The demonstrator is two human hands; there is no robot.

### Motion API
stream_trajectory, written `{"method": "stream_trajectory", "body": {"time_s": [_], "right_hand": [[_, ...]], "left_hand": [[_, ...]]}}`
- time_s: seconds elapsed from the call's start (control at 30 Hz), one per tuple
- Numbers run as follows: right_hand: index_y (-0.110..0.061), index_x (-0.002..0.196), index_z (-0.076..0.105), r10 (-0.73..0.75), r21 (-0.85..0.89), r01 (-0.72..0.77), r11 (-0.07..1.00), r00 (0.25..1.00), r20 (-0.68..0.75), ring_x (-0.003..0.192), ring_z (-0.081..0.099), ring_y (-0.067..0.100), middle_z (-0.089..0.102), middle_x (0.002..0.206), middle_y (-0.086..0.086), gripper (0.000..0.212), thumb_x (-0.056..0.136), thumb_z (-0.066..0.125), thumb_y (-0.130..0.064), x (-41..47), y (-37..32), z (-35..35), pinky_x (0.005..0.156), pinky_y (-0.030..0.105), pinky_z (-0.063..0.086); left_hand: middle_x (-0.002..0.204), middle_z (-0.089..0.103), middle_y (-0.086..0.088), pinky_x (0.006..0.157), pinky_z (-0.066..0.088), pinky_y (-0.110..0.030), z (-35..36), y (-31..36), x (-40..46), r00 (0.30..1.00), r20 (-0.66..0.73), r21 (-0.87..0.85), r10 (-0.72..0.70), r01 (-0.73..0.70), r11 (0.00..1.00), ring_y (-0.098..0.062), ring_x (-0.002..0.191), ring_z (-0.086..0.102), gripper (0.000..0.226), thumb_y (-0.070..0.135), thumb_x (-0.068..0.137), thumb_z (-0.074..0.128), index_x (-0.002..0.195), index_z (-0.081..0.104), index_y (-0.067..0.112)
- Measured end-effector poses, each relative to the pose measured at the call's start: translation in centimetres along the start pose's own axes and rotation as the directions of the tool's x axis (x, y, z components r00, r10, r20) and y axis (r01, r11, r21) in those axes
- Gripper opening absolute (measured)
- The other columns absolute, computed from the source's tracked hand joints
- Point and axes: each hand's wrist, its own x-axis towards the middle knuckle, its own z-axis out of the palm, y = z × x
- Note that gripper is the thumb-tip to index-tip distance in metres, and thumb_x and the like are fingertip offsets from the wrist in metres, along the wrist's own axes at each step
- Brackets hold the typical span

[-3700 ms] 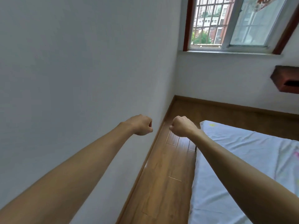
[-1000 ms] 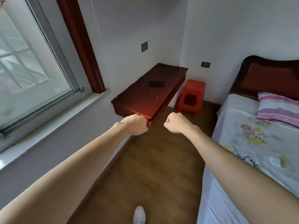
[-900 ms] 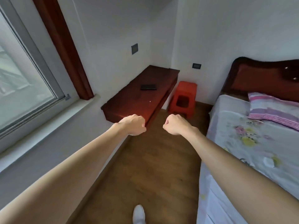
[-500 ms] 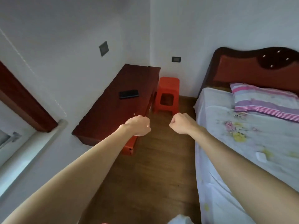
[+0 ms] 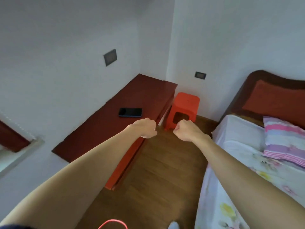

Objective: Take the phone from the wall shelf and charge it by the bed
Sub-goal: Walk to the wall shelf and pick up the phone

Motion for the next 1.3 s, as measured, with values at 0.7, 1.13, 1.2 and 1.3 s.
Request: {"method": "stream_trajectory", "body": {"time_s": [0.7,1.13,1.2,1.3], "right_hand": [[-0.003,0.116,0.071,-0.261,-0.216,0.338,0.916,0.911,0.319,0.108,0.069,0.033,0.071,0.118,0.014,0.031,0.101,0.053,-0.023,27.9,-4.9,-2.5,0.092,0.043,0.058],[-0.002,0.138,0.055,-0.343,-0.324,0.591,0.739,0.744,0.573,0.116,0.064,0.035,0.061,0.132,0.018,0.046,0.100,0.057,-0.026,38.0,-11.7,5.3,0.085,0.041,0.057],[-0.002,0.150,0.040,-0.376,-0.334,0.641,0.691,0.713,0.591,0.133,0.050,0.038,0.046,0.148,0.019,0.061,0.099,0.059,-0.030,39.0,-12.8,6.9,0.103,0.046,0.051],[-0.003,0.157,0.024,-0.401,-0.344,0.686,0.641,0.681,0.612,0.144,0.034,0.040,0.032,0.158,0.021,0.079,0.097,0.064,-0.036,40.3,-13.9,9.3,0.112,0.049,0.042]], "left_hand": [[0.077,0.056,-0.009,0.061,0.039,-0.034,-2.2,-11.3,19.5,0.944,0.119,-0.325,-0.307,0.329,0.887,-0.022,0.065,0.051,0.019,0.023,0.099,0.046,0.088,0.054,0.010],[0.097,0.071,-0.018,0.060,0.046,-0.034,3.1,-16.7,19.3,0.713,0.293,-0.543,-0.637,0.672,0.503,-0.035,0.091,0.070,0.032,0.021,0.095,0.047,0.098,0.064,-0.006],[0.100,0.071,-0.015,0.063,0.049,-0.034,4.1,-16.6,19.1,0.644,0.303,-0.541,-0.702,0.723,0.430,-0.033,0.089,0.070,0.030,0.022,0.094,0.047,0.096,0.065,-0.002],[0.101,0.071,-0.015,0.063,0.053,-0.036,5.8,-15.6,18.9,0.569,0.328,-0.543,-0.754,0.767,0.342,-0.031,0.082,0.067,0.022,0.019,0.094,0.045,0.085,0.061,0.007]]}}
